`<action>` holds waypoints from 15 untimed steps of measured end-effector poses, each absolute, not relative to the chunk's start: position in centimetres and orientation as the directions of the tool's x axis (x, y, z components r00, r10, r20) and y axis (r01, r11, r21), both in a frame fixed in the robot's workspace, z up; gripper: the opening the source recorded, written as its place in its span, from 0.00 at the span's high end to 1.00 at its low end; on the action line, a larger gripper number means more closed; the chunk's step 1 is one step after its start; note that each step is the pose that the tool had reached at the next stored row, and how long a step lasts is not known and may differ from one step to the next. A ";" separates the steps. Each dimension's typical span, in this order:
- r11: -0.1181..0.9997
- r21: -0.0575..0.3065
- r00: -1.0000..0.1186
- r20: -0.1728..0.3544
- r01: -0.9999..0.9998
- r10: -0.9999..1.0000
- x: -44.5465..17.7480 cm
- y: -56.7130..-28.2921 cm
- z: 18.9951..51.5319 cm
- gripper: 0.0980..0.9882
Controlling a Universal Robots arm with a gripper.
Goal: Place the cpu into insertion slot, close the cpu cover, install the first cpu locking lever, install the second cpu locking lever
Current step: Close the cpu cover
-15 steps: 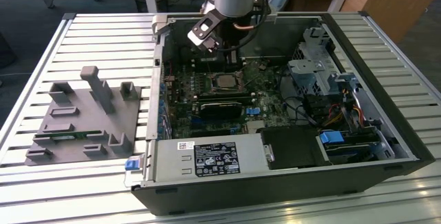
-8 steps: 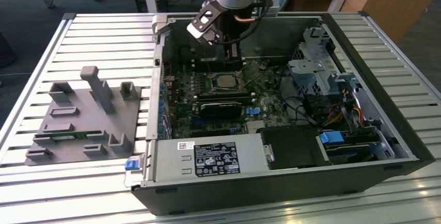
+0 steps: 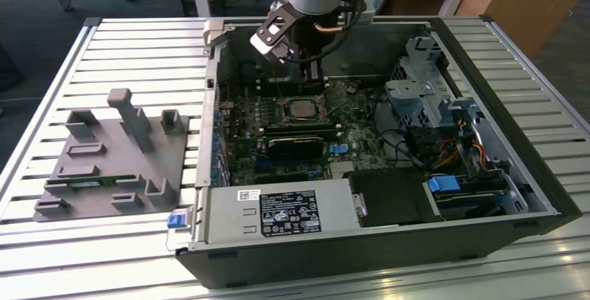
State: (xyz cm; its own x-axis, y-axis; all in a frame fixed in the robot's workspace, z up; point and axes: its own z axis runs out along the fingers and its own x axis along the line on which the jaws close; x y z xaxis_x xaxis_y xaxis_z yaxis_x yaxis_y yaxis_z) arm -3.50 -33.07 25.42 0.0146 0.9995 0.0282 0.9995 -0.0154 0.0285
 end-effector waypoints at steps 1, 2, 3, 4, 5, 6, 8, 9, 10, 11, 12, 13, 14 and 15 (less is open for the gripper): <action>-0.016 0.028 0.015 0.028 0.999 0.999 -3.5 -33.1 25.4 0.98; -0.015 0.028 0.015 0.028 0.999 0.999 -3.5 -33.1 25.4 0.98; -0.015 0.028 0.015 0.028 0.999 0.999 -3.4 -33.1 25.4 0.98; -0.015 0.027 0.015 0.028 1.000 0.999 -3.3 -33.1 25.4 0.98; -0.016 0.026 0.015 0.029 1.000 0.999 -3.1 -33.1 25.4 0.98; -0.015 0.025 0.015 0.029 1.000 0.999 -2.9 -33.1 25.4 0.98; -0.015 0.025 0.015 0.029 1.000 0.999 -2.8 -33.1 25.4 0.98; -0.015 0.024 0.015 0.029 1.000 0.999 -2.8 -33.1 25.5 0.98; -0.015 0.024 0.015 0.029 1.000 0.999 -2.8 -33.1 25.6 0.98; -0.016 0.025 0.015 0.029 1.000 0.999 -2.8 -33.1 25.8 0.98; -0.016 0.025 0.015 0.029 1.000 0.999 -2.8 -33.1 26.0 0.98; -0.015 0.024 0.015 0.029 1.000 0.999 -2.8 -33.1 26.3 0.98; -0.015 0.024 0.015 0.029 1.000 0.999 -2.8 -33.1 26.5 0.98; -0.015 0.025 0.015 0.029 1.000 0.999 -2.8 -33.1 26.8 0.98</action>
